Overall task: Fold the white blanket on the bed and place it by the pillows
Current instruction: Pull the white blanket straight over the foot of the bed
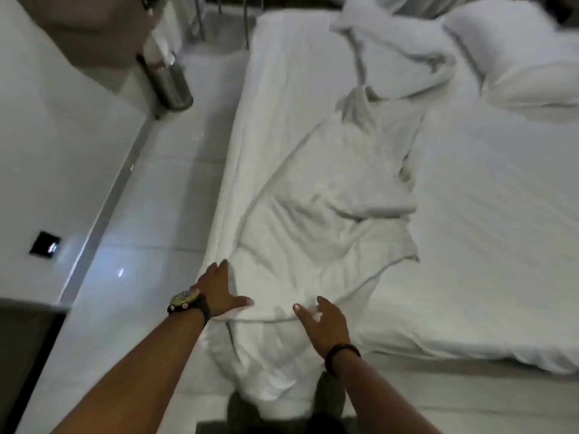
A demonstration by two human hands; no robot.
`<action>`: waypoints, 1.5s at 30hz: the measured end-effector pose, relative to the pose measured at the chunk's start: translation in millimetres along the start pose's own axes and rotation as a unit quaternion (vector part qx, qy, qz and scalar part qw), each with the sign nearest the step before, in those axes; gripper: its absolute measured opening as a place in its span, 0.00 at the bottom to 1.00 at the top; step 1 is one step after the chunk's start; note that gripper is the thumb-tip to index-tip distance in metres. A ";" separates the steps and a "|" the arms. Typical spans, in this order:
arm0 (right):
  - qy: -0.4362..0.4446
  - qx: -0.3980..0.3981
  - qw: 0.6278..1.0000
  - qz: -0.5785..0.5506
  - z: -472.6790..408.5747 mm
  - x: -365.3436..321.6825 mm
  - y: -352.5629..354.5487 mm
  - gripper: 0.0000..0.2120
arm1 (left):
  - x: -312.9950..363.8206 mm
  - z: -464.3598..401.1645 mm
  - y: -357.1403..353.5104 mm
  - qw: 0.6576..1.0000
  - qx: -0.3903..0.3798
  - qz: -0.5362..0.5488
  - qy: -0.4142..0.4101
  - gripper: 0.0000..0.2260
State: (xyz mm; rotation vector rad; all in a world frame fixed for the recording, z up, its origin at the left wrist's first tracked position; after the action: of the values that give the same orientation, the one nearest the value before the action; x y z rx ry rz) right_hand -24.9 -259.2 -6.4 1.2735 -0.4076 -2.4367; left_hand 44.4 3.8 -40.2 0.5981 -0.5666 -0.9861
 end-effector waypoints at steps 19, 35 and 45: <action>-0.181 0.333 0.880 -0.288 -57.0 98.6 112.5 0.09 | 71.8 90.8 -153.3 0.977 -0.066 0.096 -0.177 0.13; -0.265 0.210 0.893 -0.296 -121.8 184.6 179.2 0.58 | 161.6 52.8 -114.9 0.921 0.248 0.107 -0.280 0.26; 0.107 0.359 0.883 -0.284 -79.1 78.0 272.2 0.13 | 167.0 -21.0 -138.9 0.974 0.059 -0.039 -0.215 0.50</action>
State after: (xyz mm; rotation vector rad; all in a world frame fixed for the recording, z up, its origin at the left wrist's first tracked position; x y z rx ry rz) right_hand 48.7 -543.6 5.3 2.2108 -1.0750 -2.6440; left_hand 49.9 -198.1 -123.0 0.5150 -0.9962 -1.1705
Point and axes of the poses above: each hand's wrist, its own z-axis away from the middle knuckle, its own y-axis out of the back of the hand, x = y × z, the point moved 6 cm from there along -z, towards the middle knuckle, and after that the axes turned 9 degrees about y, right-handed, at the moved point
